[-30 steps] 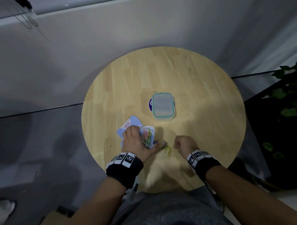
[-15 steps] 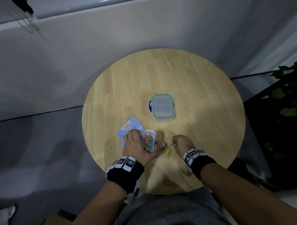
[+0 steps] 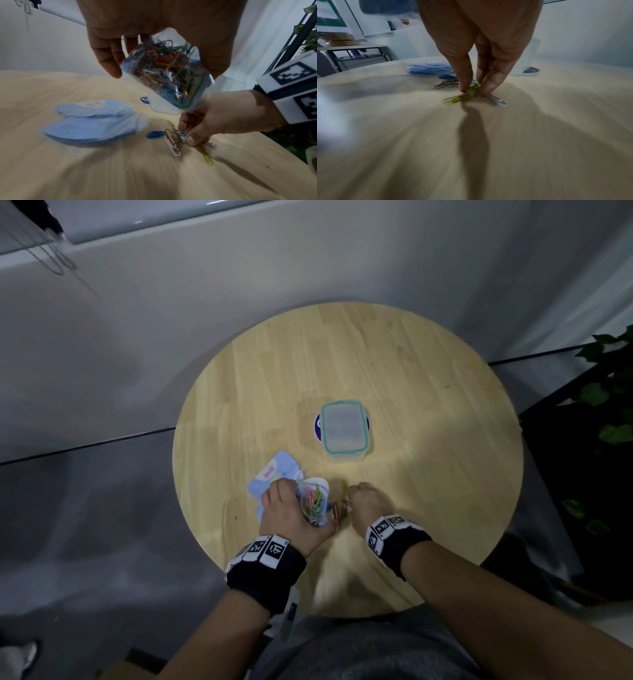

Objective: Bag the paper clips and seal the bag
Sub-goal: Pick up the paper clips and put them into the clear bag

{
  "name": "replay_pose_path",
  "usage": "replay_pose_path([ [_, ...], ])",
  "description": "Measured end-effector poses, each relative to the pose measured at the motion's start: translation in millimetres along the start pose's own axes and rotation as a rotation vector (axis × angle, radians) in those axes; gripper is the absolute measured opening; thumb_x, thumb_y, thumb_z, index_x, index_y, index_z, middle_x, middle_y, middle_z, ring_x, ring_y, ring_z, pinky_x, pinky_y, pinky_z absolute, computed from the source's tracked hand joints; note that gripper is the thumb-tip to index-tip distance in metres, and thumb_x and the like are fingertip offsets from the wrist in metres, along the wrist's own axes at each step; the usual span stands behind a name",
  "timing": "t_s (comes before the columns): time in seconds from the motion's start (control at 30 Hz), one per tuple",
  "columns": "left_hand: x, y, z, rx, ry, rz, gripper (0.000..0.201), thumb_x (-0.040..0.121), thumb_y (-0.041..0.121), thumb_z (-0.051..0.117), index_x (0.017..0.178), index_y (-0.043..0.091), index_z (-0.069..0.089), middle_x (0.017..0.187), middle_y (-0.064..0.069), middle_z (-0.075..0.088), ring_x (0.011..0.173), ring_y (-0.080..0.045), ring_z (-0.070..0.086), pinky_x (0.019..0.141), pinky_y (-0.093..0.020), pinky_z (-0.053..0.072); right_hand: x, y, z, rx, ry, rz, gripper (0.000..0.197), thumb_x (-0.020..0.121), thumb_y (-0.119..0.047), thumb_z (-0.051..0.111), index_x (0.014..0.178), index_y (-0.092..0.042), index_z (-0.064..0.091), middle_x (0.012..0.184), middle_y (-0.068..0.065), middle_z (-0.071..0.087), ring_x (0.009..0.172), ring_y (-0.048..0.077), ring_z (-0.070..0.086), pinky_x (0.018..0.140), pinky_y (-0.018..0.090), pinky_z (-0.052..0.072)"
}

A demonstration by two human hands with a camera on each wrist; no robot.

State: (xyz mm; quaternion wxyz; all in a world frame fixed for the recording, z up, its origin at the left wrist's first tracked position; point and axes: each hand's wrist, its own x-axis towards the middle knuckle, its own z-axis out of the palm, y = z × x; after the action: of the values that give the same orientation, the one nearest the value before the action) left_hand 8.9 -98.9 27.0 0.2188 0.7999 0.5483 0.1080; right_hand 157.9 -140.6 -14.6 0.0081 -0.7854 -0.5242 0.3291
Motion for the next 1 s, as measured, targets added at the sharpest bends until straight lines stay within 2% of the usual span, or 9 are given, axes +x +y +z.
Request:
replay_pose_path([
  [0.17, 1, -5, 2, 0.004, -0.018, -0.022, 0.075, 0.042, 0.038, 0.080, 0.096, 0.003, 0.043, 0.093, -0.004, 0.038, 0.091, -0.031, 0.043, 0.075, -0.028, 0.031, 0, -13, 3, 0.002, 0.073, 0.069, 0.039, 0.085, -0.030, 0.054, 0.111, -0.002, 0.054, 0.118, 0.018, 0.055, 0.109, 0.032, 0.053, 0.091, 0.034, 0.043],
  [0.37, 5, -8, 3, 0.010, -0.040, -0.028, 0.074, 0.044, 0.036, 0.080, 0.098, 0.004, 0.041, 0.094, 0.000, 0.032, 0.093, -0.029, 0.040, 0.076, -0.028, 0.031, 6, -18, -2, -0.103, -0.056, 0.077, 0.037, 0.088, -0.013, 0.051, 0.123, 0.001, 0.050, 0.131, 0.020, 0.046, 0.121, 0.033, 0.046, 0.102, 0.035, 0.039],
  [0.5, 8, -8, 3, -0.006, -0.053, -0.034, 0.075, 0.044, 0.039, 0.080, 0.099, 0.006, 0.040, 0.095, 0.001, 0.030, 0.094, -0.027, 0.039, 0.077, -0.027, 0.031, 8, -11, -7, -0.096, -0.054, 0.056, 0.031, 0.086, 0.001, 0.046, 0.116, 0.001, 0.054, 0.125, 0.020, 0.054, 0.115, 0.034, 0.053, 0.097, 0.037, 0.043],
  [0.63, 9, -7, 5, -0.029, -0.067, -0.053, 0.076, 0.045, 0.038, 0.081, 0.101, 0.006, 0.040, 0.096, 0.000, 0.032, 0.096, -0.026, 0.039, 0.075, -0.026, 0.032, 8, 1, -14, -0.046, -0.083, 0.093, 0.024, 0.085, -0.003, 0.050, 0.107, -0.001, 0.061, 0.114, 0.020, 0.062, 0.106, 0.034, 0.059, 0.087, 0.033, 0.047],
  [0.77, 10, -4, 12, -0.036, -0.064, -0.036, 0.076, 0.044, 0.037, 0.082, 0.099, 0.003, 0.043, 0.099, -0.009, 0.043, 0.096, -0.029, 0.041, 0.078, -0.031, 0.035, 1, 14, -30, 0.216, 0.031, 0.182, 0.016, 0.081, -0.013, 0.063, 0.092, -0.002, 0.068, 0.097, 0.014, 0.069, 0.095, 0.030, 0.063, 0.083, 0.033, 0.050],
  [0.83, 11, -2, 16, -0.024, -0.087, -0.022, 0.077, 0.045, 0.040, 0.081, 0.101, 0.004, 0.043, 0.102, -0.009, 0.044, 0.099, -0.030, 0.041, 0.081, -0.032, 0.036, -6, 16, -45, 0.491, 0.113, 0.227, 0.006, 0.073, -0.009, 0.071, 0.077, -0.006, 0.068, 0.077, 0.010, 0.067, 0.080, 0.025, 0.063, 0.077, 0.035, 0.053],
  [0.9, 13, 4, 19, -0.010, -0.118, -0.003, 0.079, 0.047, 0.044, 0.079, 0.105, 0.004, 0.042, 0.105, -0.009, 0.044, 0.102, -0.030, 0.039, 0.085, -0.032, 0.034, -13, 9, -61, 0.821, 0.177, 0.221, 0.015, 0.069, -0.001, 0.073, 0.064, -0.012, 0.065, 0.063, 0.007, 0.063, 0.063, 0.022, 0.060, 0.066, 0.035, 0.057],
  [0.93, 13, 8, 20, -0.005, -0.127, 0.010, 0.081, 0.048, 0.047, 0.079, 0.106, 0.004, 0.042, 0.106, -0.009, 0.044, 0.103, -0.029, 0.038, 0.086, -0.032, 0.034, -15, 4, -68, 0.949, 0.188, 0.203, 0.020, 0.069, 0.002, 0.073, 0.062, -0.014, 0.064, 0.061, 0.008, 0.063, 0.059, 0.021, 0.059, 0.060, 0.033, 0.056],
  [1.0, 15, 17, 21, -0.007, -0.114, 0.045, 0.083, 0.047, 0.050, 0.079, 0.105, 0.004, 0.042, 0.105, -0.010, 0.044, 0.100, -0.030, 0.039, 0.084, -0.034, 0.035, -17, -8, -78, 1.023, 0.221, 0.172, 0.020, 0.069, 0.001, 0.074, 0.062, -0.016, 0.065, 0.064, 0.010, 0.065, 0.058, 0.020, 0.060, 0.060, 0.033, 0.057],
])
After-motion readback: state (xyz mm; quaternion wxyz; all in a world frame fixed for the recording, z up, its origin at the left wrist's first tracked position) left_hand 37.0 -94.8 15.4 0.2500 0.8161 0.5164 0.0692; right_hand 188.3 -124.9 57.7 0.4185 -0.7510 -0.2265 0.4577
